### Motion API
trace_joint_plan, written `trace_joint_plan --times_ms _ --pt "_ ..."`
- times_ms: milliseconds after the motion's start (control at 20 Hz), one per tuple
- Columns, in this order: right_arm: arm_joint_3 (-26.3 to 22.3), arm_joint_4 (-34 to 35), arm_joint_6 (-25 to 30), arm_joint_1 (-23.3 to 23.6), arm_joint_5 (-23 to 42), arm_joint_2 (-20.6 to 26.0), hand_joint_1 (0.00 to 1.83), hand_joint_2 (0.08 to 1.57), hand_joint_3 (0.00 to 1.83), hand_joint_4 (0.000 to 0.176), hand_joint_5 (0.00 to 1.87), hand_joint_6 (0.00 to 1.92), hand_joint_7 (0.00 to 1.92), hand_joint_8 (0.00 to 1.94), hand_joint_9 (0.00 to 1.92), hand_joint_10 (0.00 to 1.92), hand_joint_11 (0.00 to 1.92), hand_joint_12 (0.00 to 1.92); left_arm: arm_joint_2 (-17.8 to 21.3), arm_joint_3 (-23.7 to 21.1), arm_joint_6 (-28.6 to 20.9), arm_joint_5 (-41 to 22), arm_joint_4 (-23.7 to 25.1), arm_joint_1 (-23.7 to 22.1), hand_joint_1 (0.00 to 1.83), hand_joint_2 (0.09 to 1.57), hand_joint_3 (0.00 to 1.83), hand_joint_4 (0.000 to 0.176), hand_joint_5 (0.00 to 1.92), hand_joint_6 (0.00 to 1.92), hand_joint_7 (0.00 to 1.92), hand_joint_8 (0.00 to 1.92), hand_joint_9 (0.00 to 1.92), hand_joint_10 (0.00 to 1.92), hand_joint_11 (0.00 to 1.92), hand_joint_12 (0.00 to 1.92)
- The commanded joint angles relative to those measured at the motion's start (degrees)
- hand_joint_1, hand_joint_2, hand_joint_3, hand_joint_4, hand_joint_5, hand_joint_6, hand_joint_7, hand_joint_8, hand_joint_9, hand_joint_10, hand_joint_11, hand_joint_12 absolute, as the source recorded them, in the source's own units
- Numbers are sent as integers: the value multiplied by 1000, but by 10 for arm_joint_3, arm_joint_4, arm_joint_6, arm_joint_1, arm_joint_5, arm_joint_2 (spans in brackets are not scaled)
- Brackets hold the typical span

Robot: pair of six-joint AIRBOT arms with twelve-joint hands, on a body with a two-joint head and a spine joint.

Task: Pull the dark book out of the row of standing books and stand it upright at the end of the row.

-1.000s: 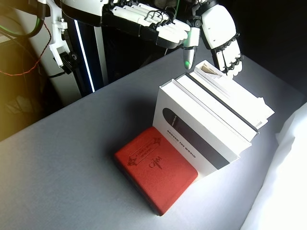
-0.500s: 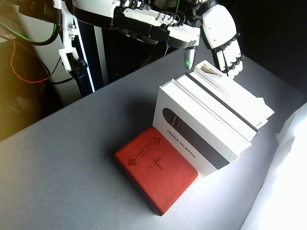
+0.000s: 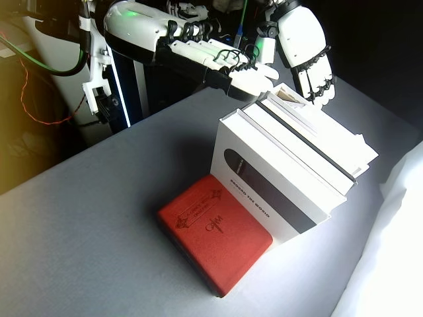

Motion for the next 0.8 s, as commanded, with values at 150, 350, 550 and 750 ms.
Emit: trace_joint_plan --times_ms 150,350,550,750 --pt "11 -41 1 11 -30 -1 0 1128 9 0 43 10 13 1 0 0 0 0 8 0 1 2 53 -5 0 1186 3 0 118 9 82 6 59 9 39 68" --pt "14 -23 3 11 -20 -2 0 1116 2 0 49 10 23 4 0 0 0 0 8 0 1 2 53 -5 0 1185 2 0 113 3 80 3 58 5 31 65" --pt "14 1 -2 10 -10 -2 0 1105 0 0 50 8 19 1 0 0 0 0 8 0 2 2 53 -5 0 1183 0 0 109 4 76 1 52 1 24 64" --pt "11 6 -14 8 -9 -2 0 1101 0 0 40 4 12 3 0 0 0 0 8 0 2 2 53 -5 0 1183 0 0 108 1 77 0 50 0 29 68"
